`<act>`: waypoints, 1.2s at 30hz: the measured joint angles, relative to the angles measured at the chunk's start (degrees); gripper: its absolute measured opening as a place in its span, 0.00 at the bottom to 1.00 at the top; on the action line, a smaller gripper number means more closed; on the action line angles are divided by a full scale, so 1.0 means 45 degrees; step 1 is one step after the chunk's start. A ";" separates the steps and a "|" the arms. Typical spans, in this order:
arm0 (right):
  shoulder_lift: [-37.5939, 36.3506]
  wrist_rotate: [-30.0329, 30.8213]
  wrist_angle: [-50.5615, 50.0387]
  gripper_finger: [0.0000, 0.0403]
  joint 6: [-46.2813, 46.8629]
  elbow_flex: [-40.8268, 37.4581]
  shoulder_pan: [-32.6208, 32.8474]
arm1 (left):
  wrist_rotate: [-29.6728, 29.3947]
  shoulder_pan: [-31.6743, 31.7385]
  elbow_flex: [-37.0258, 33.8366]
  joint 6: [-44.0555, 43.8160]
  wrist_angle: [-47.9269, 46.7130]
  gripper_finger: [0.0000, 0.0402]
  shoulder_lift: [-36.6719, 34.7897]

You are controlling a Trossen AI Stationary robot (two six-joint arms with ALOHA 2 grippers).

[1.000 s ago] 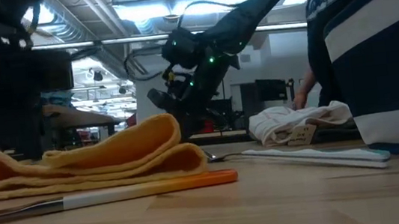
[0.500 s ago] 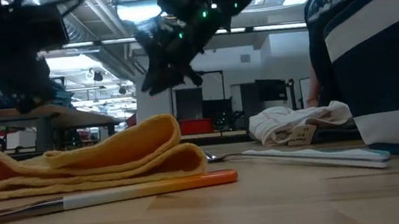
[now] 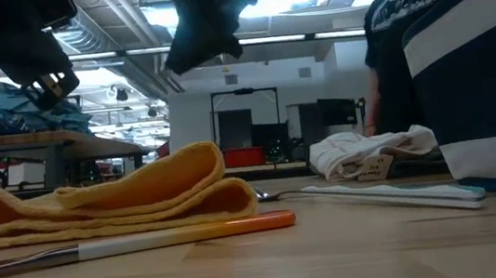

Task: Fold towel
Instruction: Fold the orange towel

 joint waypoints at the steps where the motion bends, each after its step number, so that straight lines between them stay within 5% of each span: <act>1: -0.0004 0.0000 -0.0137 0.26 0.0004 0.0057 0.0158 | 0.0011 0.0000 0.0000 -0.0098 -0.0015 0.05 0.0000; 11: -0.0004 -0.0005 -0.0376 0.26 0.0023 0.0106 0.1466 | 0.0064 -0.0010 0.0000 0.1145 -0.0037 0.08 0.0021; 24: -0.0004 -0.0233 -0.0928 0.26 -0.0662 0.0106 0.2298 | 0.0065 -0.0397 0.0010 0.1580 -0.0032 0.50 0.0087; 36: 0.0049 -0.0468 -0.1018 0.26 -0.0665 0.0106 0.2654 | 0.0170 -0.2251 0.0010 0.3912 -0.0088 0.53 0.0087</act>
